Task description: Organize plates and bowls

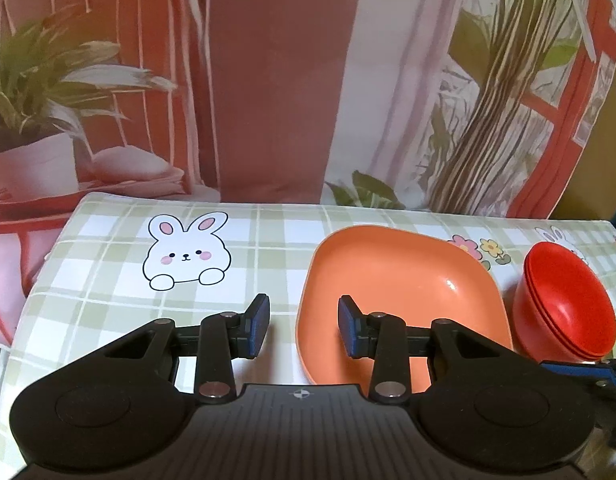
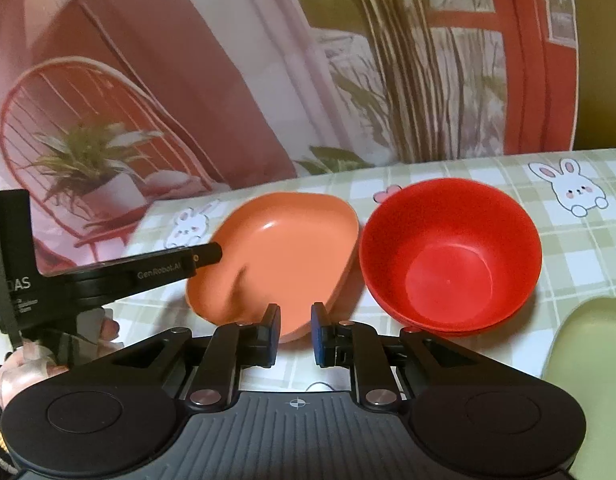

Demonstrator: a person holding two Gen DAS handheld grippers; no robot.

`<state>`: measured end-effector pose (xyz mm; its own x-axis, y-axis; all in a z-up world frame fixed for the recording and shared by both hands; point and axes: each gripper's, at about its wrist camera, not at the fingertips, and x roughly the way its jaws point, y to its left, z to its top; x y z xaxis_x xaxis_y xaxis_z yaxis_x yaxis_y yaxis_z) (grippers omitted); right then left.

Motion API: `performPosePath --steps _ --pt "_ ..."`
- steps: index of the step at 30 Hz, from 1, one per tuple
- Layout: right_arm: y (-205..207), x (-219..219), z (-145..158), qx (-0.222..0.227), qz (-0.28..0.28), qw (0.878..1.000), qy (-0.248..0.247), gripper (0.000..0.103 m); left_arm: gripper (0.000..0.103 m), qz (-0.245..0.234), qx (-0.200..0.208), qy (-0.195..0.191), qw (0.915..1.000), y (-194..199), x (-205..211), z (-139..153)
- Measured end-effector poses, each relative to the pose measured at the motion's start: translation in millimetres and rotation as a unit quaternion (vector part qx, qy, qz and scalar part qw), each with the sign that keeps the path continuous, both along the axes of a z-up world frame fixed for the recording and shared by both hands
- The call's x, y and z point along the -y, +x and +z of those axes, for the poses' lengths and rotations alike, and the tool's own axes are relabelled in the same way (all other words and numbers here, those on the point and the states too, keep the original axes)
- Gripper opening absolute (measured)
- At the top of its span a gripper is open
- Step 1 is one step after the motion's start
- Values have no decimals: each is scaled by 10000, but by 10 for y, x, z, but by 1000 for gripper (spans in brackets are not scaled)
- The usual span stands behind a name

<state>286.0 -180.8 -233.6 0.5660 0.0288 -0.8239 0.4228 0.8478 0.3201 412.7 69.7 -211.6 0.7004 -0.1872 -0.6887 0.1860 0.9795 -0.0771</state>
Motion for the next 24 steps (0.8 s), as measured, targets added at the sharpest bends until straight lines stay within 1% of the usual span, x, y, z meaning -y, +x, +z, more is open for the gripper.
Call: performPosePath --steps 2,5,8,9,11,12,14,16,20,24 --pt "31 -35 -44 -105 31 9999 -53 17 40 -21 -30 -84 10000 21 -35 -26" --pt "102 -72 -85 -252 33 9993 -257 17 39 -45 -91 -206 9997 29 -75 -73" --pt "150 -73 -138 -320 -54 9992 -240 17 39 -94 -151 -304 9994 16 -107 -108" --pt "157 -71 -153 -331 -102 9991 -264 16 37 -125 -158 -322 9993 1 -113 -117" --pt "189 -71 -179 -366 -120 9986 -360 16 29 -165 -178 -303 9992 -26 -114 -138" --pt "203 -69 -196 -383 -138 9984 -392 16 21 -180 -195 -263 9993 -40 -112 -153" --pt "231 -63 -229 -420 -156 9981 -430 16 19 -210 -175 -225 9994 -75 -110 -176" --pt "254 -70 -255 -445 -155 9977 -487 16 14 -217 -128 -247 9994 -113 -116 -179" --pt "295 -76 -277 -440 -143 9974 -545 12 14 -83 -118 -150 9998 -195 -127 -161" --pt "295 -89 -243 -391 -137 9983 -412 11 14 96 22 -134 9999 -346 -194 -46"
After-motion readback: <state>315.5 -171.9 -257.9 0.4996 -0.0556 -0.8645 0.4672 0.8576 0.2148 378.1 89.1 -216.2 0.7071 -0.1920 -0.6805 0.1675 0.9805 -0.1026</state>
